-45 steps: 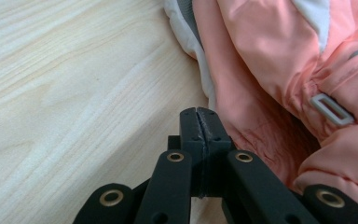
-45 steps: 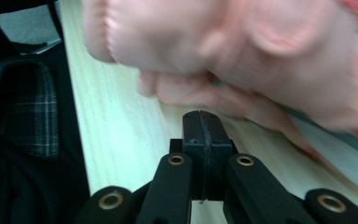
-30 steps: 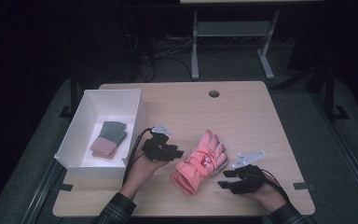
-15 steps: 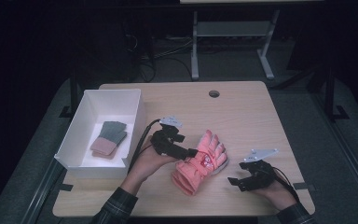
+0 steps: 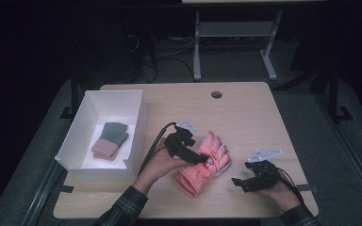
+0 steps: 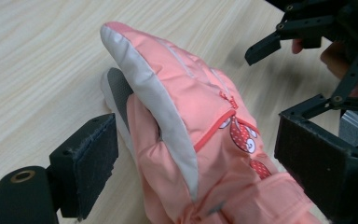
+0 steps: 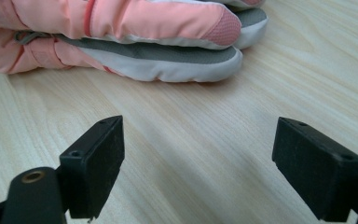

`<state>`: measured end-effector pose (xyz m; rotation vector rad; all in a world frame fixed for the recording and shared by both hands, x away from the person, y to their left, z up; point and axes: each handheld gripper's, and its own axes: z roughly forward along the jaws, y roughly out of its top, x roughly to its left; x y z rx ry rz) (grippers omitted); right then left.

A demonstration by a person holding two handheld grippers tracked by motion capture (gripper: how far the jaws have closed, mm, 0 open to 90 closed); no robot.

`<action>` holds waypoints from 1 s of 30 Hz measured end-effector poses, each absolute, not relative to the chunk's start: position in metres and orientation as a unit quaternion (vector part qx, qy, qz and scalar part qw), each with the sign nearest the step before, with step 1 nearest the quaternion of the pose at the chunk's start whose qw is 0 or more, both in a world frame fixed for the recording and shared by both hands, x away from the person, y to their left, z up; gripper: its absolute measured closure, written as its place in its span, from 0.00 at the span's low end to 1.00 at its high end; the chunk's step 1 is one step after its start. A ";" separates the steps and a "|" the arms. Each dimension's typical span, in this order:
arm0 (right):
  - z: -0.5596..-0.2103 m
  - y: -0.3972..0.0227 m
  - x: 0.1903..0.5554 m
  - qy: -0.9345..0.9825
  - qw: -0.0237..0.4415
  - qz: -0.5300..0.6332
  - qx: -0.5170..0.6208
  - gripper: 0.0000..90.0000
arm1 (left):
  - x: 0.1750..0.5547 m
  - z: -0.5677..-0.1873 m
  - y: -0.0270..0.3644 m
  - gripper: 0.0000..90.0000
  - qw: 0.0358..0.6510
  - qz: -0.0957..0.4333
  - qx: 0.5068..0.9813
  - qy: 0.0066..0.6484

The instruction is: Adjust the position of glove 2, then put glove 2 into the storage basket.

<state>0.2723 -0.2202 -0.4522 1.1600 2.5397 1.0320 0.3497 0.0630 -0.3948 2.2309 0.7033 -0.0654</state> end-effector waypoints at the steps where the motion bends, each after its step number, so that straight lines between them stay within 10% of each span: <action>1: -0.452 -0.221 0.272 0.851 0.083 0.344 0.387 0.18 | 0.350 -0.397 0.061 0.14 0.388 -0.024 0.879 0.278; 30: -0.452 -0.224 0.273 0.851 0.089 0.339 0.392 0.18 | 0.360 -0.449 0.045 0.14 0.326 -0.088 0.894 0.295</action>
